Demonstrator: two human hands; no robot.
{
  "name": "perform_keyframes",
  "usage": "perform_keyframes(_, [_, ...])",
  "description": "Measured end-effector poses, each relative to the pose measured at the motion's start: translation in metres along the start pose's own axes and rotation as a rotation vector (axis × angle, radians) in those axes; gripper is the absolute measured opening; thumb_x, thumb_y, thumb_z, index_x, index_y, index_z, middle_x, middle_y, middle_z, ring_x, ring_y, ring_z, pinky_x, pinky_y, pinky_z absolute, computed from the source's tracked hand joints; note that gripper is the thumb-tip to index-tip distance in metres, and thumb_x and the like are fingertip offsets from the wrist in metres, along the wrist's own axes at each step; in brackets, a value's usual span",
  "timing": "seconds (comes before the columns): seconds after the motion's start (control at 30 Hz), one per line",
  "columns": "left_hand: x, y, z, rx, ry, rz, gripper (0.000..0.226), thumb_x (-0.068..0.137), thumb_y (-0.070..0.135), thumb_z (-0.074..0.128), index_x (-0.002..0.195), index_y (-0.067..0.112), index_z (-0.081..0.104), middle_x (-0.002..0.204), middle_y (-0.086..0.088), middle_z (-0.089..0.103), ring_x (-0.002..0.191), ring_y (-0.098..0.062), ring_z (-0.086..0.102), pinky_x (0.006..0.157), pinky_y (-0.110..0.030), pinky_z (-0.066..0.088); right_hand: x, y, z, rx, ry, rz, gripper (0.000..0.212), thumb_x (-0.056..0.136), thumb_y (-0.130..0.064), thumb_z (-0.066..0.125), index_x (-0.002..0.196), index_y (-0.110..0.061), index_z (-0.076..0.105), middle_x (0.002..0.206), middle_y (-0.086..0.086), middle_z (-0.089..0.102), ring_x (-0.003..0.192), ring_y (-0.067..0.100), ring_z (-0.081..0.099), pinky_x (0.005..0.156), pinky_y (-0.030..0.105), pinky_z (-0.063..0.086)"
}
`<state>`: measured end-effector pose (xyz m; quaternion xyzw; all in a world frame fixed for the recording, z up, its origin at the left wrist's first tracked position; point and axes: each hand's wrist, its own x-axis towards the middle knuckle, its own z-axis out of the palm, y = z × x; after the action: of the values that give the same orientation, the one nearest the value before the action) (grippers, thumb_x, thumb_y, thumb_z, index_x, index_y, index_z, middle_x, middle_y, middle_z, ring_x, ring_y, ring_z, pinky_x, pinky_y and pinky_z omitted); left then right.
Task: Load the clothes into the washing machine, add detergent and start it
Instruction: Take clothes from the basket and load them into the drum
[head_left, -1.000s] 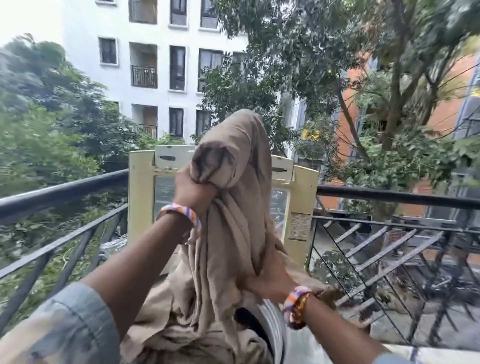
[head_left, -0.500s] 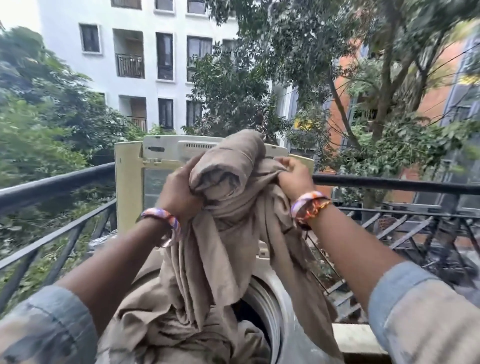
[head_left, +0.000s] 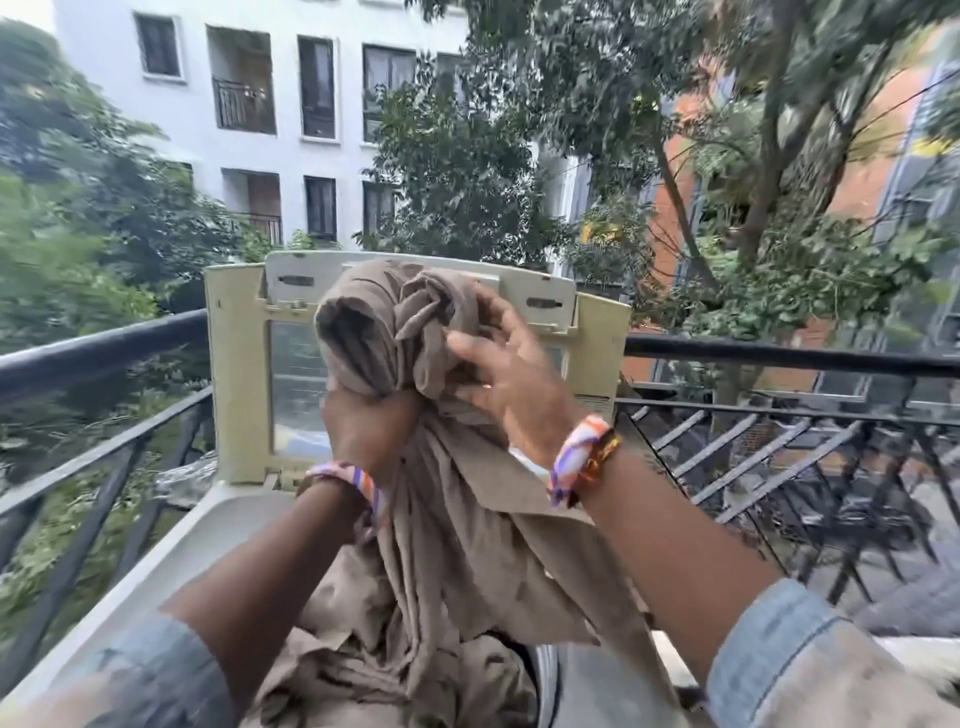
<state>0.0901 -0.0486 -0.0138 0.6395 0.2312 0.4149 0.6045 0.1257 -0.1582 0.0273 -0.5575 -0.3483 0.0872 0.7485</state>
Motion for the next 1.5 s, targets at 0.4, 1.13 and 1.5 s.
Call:
perform_keyframes(0.4, [0.033, 0.023, -0.004, -0.093, -0.012, 0.006, 0.085, 0.041, 0.028, 0.081, 0.121, 0.011, 0.059, 0.117, -0.006, 0.066, 0.107, -0.023, 0.063, 0.094, -0.031, 0.050, -0.095, 0.135, -0.128, -1.627, -0.337, 0.662, 0.077, 0.074, -0.046, 0.069, 0.140, -0.025, 0.035, 0.143, 0.006, 0.038, 0.136, 0.026, 0.030, 0.110, 0.050, 0.029])
perform_keyframes(1.13, [0.039, 0.006, -0.009, 0.116, -0.105, 0.068, 0.060, 0.061, 0.008, 0.081, 0.118, 0.008, 0.059, 0.107, -0.007, 0.062, 0.098, -0.020, 0.058, 0.080, -0.024, 0.043, -0.029, 0.064, -0.096, -0.154, 0.154, 0.460, 0.010, 0.080, 0.002, 0.060, 0.085, -0.006, 0.064, 0.061, 0.007, 0.065, 0.044, 0.010, 0.056, 0.046, 0.020, 0.047])
perform_keyframes(1.5, [0.036, -0.009, -0.028, 0.892, -0.581, 0.223, 0.058, 0.043, 0.034, 0.068, 0.099, 0.021, 0.064, 0.089, -0.005, 0.065, 0.091, -0.024, 0.064, 0.068, -0.024, 0.042, 0.030, 0.014, -0.044, 0.101, 0.005, 0.243, 0.024, 0.091, 0.007, 0.042, 0.086, -0.009, 0.059, 0.057, -0.001, 0.068, 0.051, 0.006, 0.065, 0.053, 0.019, 0.055])
